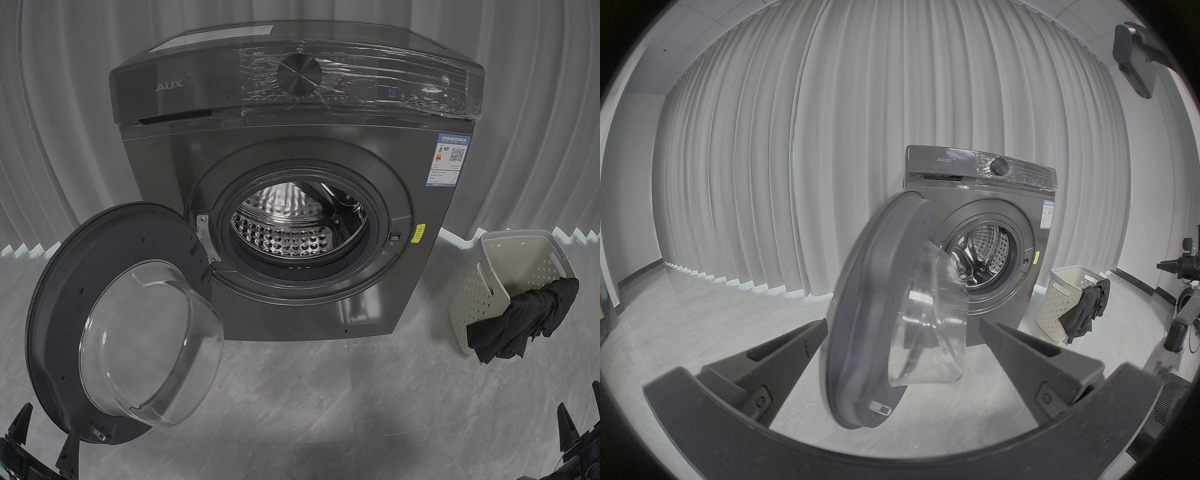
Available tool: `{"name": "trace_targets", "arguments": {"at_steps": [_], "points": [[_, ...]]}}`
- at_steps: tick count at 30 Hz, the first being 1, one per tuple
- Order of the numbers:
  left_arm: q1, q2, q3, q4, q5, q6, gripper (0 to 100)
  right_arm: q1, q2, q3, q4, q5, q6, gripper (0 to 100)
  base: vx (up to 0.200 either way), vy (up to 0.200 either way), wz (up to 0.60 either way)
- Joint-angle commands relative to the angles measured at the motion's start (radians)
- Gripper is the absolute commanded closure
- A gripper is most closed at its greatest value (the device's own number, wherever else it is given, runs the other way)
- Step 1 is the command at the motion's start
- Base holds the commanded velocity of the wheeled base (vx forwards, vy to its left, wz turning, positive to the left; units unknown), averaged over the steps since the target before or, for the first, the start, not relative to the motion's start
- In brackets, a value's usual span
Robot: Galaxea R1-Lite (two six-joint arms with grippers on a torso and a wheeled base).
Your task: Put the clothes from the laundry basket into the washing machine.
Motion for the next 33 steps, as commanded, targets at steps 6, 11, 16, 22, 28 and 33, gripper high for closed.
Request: {"name": "trace_targets", "arguments": {"at_steps": [6,11,16,22,28,33], "points": [[0.000,-0.017,0.016,0.001,0.000,-0.002,0,0.000,-0.011,0.018,0.000,0.000,0.000,0,0.000,-0.200,0.00],[0.002,-0.017,0.016,-0.001,0.000,-0.002,0,0.000,-0.011,0.018,0.000,0.000,0.000,0,0.000,-0.200,0.00],[0.000,-0.017,0.016,-0.001,0.000,0.000,0,0.000,-0.011,0.018,0.000,0.000,0.000,0,0.000,-0.200,0.00],[0.000,-0.017,0.016,-0.001,0.000,-0.003,0,0.000,-0.011,0.018,0.000,0.003,-0.002,0,0.000,-0.200,0.00],[0.000,-0.017,0.016,-0.001,0.000,-0.003,0,-0.001,-0.011,0.018,0.000,0.005,0.000,0,0.000,-0.200,0.00],[0.002,-0.017,0.016,-0.001,0.000,-0.003,0,0.000,-0.011,0.018,0.000,0.005,0.000,0,0.000,-0.200,0.00]]}}
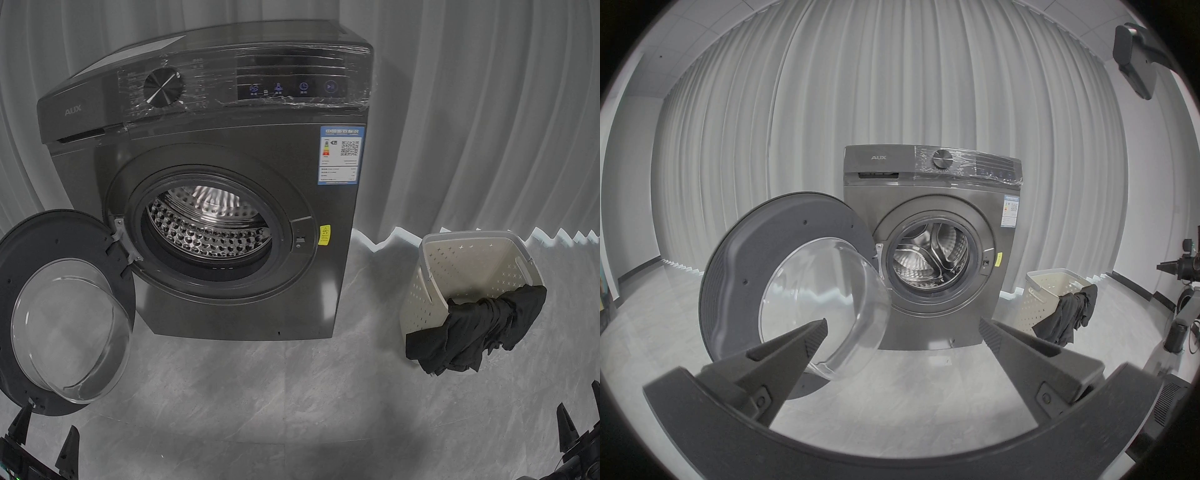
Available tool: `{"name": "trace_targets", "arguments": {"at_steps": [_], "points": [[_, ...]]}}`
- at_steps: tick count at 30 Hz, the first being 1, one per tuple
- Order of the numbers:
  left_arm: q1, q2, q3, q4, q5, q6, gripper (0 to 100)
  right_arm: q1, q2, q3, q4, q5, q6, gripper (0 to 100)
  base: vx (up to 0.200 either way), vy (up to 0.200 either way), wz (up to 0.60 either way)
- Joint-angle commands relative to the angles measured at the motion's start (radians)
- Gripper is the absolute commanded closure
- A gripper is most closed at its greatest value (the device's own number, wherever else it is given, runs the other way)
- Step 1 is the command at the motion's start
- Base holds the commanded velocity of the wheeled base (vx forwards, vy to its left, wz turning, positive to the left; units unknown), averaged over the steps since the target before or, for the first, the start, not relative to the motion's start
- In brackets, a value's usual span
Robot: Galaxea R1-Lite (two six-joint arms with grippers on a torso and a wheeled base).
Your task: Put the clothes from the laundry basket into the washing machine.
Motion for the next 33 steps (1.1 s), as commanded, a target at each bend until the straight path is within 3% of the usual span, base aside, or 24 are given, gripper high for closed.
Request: {"name": "trace_targets", "arguments": {"at_steps": [1,33], "points": [[0.001,-0.017,0.016,0.000,0.000,0.000,0,-0.001,-0.013,0.018,0.000,-0.001,0.000,0,0.000,-0.200,0.00],[0.001,-0.017,0.016,0.000,0.000,0.003,0,-0.001,-0.013,0.018,0.000,-0.004,0.000,0,0.000,-0.200,0.00]]}}
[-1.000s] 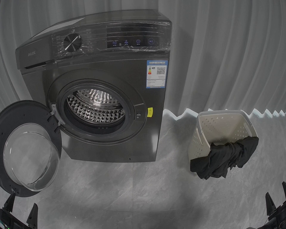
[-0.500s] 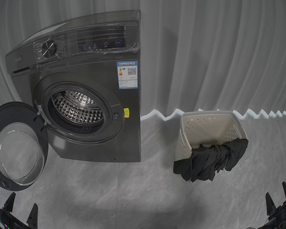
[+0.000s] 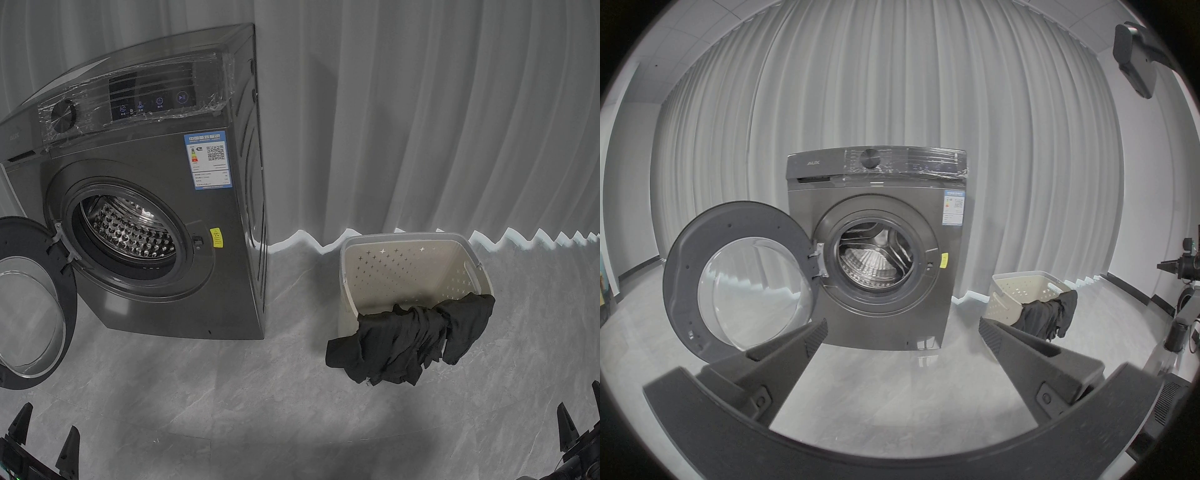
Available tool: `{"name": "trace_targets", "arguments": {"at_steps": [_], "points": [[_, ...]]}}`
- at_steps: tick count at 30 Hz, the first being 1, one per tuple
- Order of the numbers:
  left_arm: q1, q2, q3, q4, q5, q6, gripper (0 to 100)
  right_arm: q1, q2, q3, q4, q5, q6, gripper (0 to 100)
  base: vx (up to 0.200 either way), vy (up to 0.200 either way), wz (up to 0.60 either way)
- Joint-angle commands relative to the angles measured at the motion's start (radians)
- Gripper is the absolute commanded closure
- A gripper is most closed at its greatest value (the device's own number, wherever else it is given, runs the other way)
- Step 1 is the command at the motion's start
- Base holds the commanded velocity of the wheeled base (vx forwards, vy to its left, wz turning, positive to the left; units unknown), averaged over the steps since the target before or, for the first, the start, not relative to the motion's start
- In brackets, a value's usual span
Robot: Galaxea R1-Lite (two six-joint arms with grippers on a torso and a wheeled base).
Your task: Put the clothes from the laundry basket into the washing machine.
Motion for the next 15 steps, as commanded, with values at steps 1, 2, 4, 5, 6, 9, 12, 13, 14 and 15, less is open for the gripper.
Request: {"name": "trace_targets", "arguments": {"at_steps": [1,2,4,5,6,9,12,13,14,15], "points": [[0.001,-0.017,0.016,0.000,0.001,0.000,0,0.001,-0.014,0.018,-0.001,0.000,-0.001,0,0.000,-0.200,0.00],[0.001,-0.017,0.016,0.000,0.001,-0.002,0,0.001,-0.014,0.018,-0.001,0.000,-0.001,0,0.000,-0.200,0.00],[0.001,-0.017,0.016,0.000,0.001,-0.002,0,0.001,-0.014,0.018,-0.001,0.000,-0.001,0,0.000,-0.200,0.00],[0.001,-0.017,0.016,0.000,0.001,-0.002,0,0.001,-0.014,0.018,-0.001,0.000,-0.001,0,0.000,-0.200,0.00],[-0.001,-0.017,0.016,0.000,0.001,-0.002,0,0.001,-0.014,0.018,-0.001,-0.002,-0.001,0,0.000,-0.200,0.00],[0.001,-0.017,0.016,0.000,0.001,-0.002,0,0.001,-0.014,0.018,-0.001,-0.002,-0.001,0,0.000,-0.200,0.00],[0.001,-0.017,0.016,0.000,0.001,-0.002,0,0.001,-0.014,0.018,-0.001,-0.002,-0.001,0,0.000,-0.067,0.00],[-0.001,-0.017,0.016,0.002,0.001,-0.003,0,0.001,-0.014,0.018,-0.001,-0.002,-0.001,0,0.000,0.000,0.00],[-0.001,-0.017,0.016,0.000,0.001,-0.002,0,0.001,-0.014,0.018,-0.001,-0.002,-0.001,0,0.000,0.000,0.00],[0.001,-0.017,0.016,0.000,0.001,-0.003,0,0.001,-0.014,0.018,-0.001,-0.002,-0.001,0,0.000,0.000,0.00]]}}
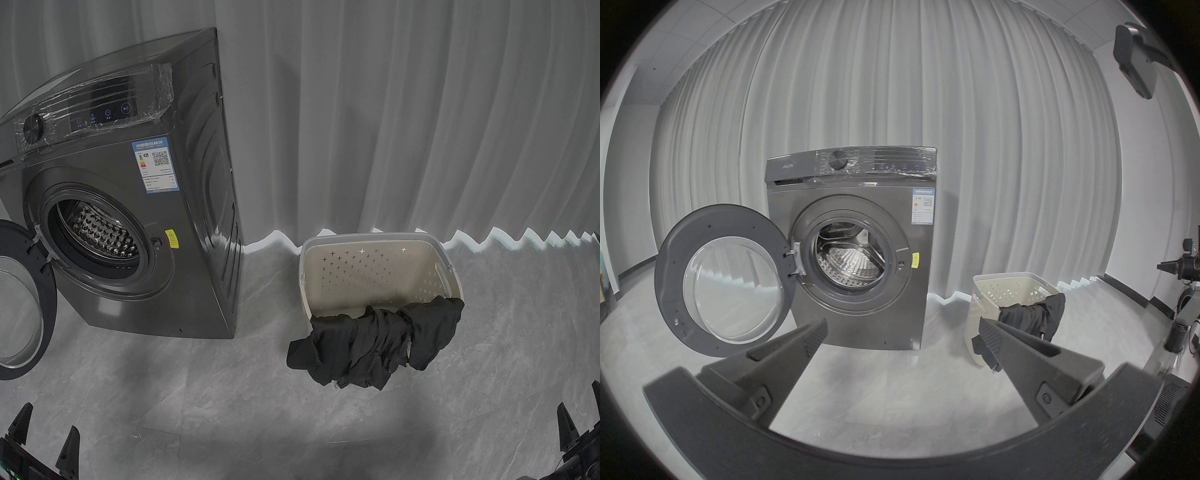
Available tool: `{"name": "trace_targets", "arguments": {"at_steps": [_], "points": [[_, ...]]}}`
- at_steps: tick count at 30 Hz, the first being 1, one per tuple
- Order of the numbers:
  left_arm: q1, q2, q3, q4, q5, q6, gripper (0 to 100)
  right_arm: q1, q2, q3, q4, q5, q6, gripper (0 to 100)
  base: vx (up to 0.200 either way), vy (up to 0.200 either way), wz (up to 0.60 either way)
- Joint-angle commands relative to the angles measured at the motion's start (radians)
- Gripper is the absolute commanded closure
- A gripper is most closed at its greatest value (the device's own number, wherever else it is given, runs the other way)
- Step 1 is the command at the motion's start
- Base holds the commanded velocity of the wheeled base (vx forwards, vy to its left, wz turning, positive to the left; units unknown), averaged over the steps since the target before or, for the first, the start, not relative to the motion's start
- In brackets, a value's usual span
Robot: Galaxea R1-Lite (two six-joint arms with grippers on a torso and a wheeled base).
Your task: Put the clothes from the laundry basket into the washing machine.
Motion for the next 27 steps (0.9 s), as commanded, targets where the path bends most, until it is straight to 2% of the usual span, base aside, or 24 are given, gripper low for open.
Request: {"name": "trace_targets", "arguments": {"at_steps": [1,10,25,27], "points": [[0.001,-0.017,0.016,0.000,0.000,-0.001,0,0.001,-0.015,0.018,-0.001,0.000,-0.001,0,0.000,0.000,0.00],[-0.001,-0.017,0.016,0.002,0.000,0.001,0,0.001,-0.015,0.018,-0.001,0.000,-0.001,0,0.000,0.000,0.00],[0.001,-0.017,0.016,0.002,0.002,0.002,0,0.001,-0.015,0.018,-0.001,0.000,-0.001,0,0.000,-0.200,0.00],[-0.001,-0.017,0.016,0.002,0.002,0.002,0,0.001,-0.015,0.018,-0.001,0.000,-0.001,0,0.000,0.000,0.00]]}}
